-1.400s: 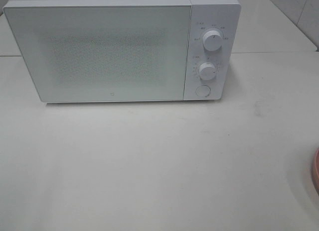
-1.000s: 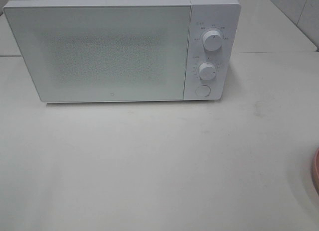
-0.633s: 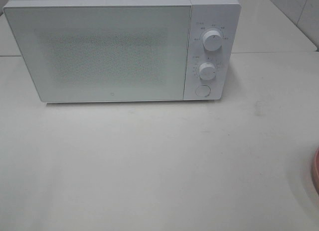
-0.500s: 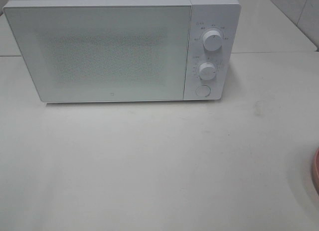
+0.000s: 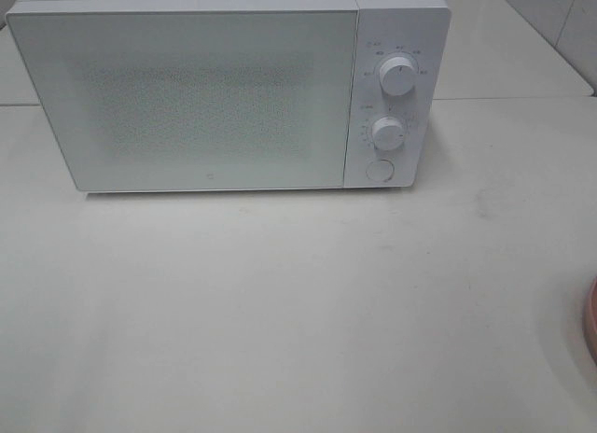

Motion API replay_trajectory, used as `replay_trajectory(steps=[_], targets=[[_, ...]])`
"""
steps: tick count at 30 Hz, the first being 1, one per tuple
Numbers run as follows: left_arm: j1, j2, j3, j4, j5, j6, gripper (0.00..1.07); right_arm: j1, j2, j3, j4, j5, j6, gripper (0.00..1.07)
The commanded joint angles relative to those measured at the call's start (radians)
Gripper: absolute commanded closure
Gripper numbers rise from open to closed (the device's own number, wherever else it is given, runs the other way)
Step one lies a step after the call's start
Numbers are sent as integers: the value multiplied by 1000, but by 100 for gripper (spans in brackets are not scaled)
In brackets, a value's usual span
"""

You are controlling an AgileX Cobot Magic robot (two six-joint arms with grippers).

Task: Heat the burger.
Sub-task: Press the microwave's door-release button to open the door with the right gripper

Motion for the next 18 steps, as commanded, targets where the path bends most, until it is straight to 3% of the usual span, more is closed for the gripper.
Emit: replay_trajectory(steps=[1, 18], targets=[[3, -20, 1, -6, -12, 0, 6, -8, 67, -7, 1, -98, -13, 32], [3, -20, 1, -6, -12, 0, 6, -8, 450, -7, 1, -567, -12, 32]])
